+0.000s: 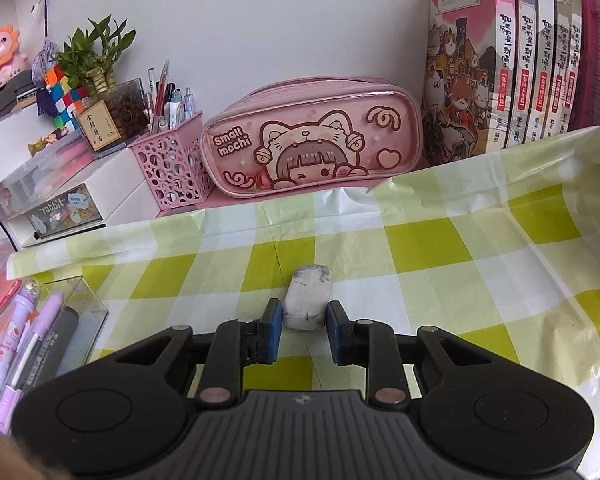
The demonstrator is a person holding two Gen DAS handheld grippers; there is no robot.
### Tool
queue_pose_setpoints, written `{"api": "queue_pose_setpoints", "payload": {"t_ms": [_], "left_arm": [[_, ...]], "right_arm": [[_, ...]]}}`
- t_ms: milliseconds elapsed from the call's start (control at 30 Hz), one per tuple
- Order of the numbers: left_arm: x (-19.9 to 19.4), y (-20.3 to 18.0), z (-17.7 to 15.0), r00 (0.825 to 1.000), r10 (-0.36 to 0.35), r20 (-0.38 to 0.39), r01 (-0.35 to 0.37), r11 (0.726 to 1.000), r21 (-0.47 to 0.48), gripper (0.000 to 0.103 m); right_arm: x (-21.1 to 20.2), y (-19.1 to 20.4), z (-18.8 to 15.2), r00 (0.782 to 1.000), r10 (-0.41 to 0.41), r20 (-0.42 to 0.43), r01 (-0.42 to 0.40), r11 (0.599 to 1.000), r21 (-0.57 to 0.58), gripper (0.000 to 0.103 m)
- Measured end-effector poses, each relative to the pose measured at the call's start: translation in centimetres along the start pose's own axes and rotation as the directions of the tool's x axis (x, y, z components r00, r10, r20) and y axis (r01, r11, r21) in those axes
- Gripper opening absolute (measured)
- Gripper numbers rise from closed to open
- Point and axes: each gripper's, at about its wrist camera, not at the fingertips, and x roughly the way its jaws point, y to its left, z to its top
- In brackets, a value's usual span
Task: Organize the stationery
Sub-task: 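Reach the right tool to the white eraser and grasp it, then carry the white eraser into the clear box and open the right tool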
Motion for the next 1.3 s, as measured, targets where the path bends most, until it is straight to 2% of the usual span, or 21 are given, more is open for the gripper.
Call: {"api": "queue_pose_setpoints", "payload": {"t_ms": [300,567,700,933,1033,1300], "left_arm": [[0.0,0.0,0.0,1.000,-0.001,0.000,0.001,1.000,0.000,0.072],[0.0,0.0,0.0,1.000,0.000,0.000,0.000,1.000,0.000,0.072],[0.0,0.0,0.0,1.000,0.000,0.000,0.000,1.000,0.000,0.072],[0.0,0.0,0.0,1.000,0.000,0.000,0.000,1.000,0.000,0.072],[0.0,0.0,0.0,1.000,0.000,0.000,0.000,1.000,0.000,0.072],[0.0,0.0,0.0,1.000,0.000,0.000,0.000,1.000,0.000,0.072]], "right_arm": [[-1.9,1.1,0.3,0.999,-0.002,0.033,0.005,0.997,-0.078,0.016],[-3.2,1.6,1.1,0.998,0.032,0.055,-0.029,0.998,-0.063,0.015],[-3.6,1.4,1.6,0.996,0.083,0.038,-0.083,0.996,-0.014,0.015],[-3.0,0.5,1.5,0.994,0.111,-0.002,-0.110,0.992,0.066,0.015],[-2.8,0.7,1.5,0.994,0.109,-0.008,-0.108,0.992,0.069,0.015],[-2.6,2.3,1.9,0.983,0.182,-0.037,-0.178,0.980,0.092,0.015]]}}
